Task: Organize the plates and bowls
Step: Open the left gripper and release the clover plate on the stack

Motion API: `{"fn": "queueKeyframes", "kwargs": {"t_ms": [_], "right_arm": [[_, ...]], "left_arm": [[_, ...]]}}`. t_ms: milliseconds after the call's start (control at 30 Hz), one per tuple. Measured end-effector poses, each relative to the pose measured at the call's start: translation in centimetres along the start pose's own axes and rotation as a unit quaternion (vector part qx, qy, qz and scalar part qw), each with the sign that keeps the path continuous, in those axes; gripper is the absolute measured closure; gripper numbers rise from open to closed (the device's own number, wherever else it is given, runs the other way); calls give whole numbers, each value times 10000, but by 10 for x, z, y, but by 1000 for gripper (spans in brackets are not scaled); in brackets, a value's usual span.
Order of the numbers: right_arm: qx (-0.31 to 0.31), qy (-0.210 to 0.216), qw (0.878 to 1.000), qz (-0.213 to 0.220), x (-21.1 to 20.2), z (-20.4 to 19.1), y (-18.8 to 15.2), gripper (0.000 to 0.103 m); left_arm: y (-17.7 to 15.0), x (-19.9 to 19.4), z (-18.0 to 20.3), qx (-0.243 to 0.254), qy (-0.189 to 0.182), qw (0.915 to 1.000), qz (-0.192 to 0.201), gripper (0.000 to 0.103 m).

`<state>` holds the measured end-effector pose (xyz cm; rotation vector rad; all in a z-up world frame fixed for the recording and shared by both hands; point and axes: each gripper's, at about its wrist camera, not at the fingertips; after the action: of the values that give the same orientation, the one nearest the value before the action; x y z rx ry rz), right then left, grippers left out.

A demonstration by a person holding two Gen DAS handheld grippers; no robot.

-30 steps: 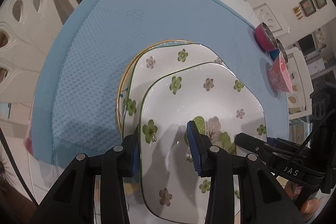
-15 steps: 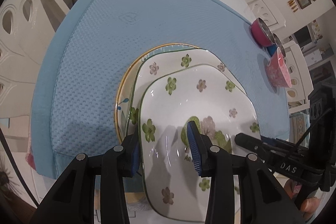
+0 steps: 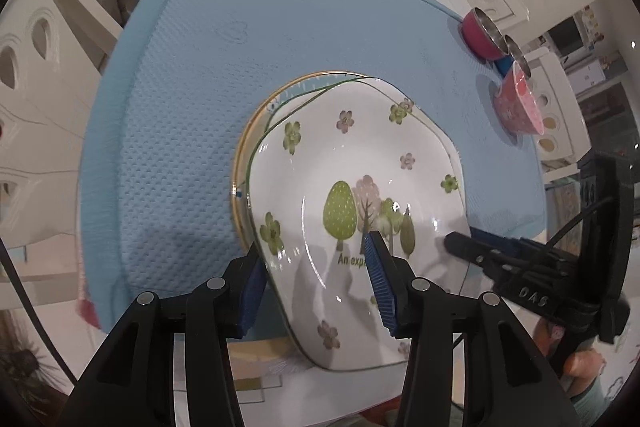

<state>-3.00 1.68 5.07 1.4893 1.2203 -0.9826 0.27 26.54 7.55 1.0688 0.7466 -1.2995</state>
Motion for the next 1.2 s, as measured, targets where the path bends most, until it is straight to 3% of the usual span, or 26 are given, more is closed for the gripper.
{"fn": "queueKeyframes", "kwargs": {"t_ms": [67, 200, 267, 333, 600, 933, 1200], "right_arm": [[48, 46, 10000, 11, -3, 4, -2, 68], [46, 98, 9999, 19, -8, 6, -7, 68], [34, 106, 9999, 24, -10, 6, -10, 68], [48, 81, 9999, 52, -14, 7, -12, 68], [315, 62, 9993, 181, -28, 23, -23, 68], [317, 206, 9984, 419, -46, 17, -31, 68], [241, -34, 9972, 702, -71, 13, -43, 68]], "left_arm": [[-1, 1, 1, 130, 325, 9994, 56, 58], [8, 4, 5, 206, 260, 9993, 168, 58], [18, 5, 11, 397, 581, 9968, 388, 58], [23, 6, 12, 474, 674, 9956, 449, 58], [27, -1, 8, 408, 469, 9967, 518, 58], [18, -8, 40, 859, 377, 9937, 617, 58], [18, -28, 60, 956, 136, 9915, 867, 58]]}}
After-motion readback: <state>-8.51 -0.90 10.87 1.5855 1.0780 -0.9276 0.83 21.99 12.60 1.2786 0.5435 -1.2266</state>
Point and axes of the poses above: each gripper's, at about its wrist camera, not at the fingertips, and x roughly the way its jaws point, z to its right, y to its top, and after that the axes turned 6 degrees about -x, right-handed
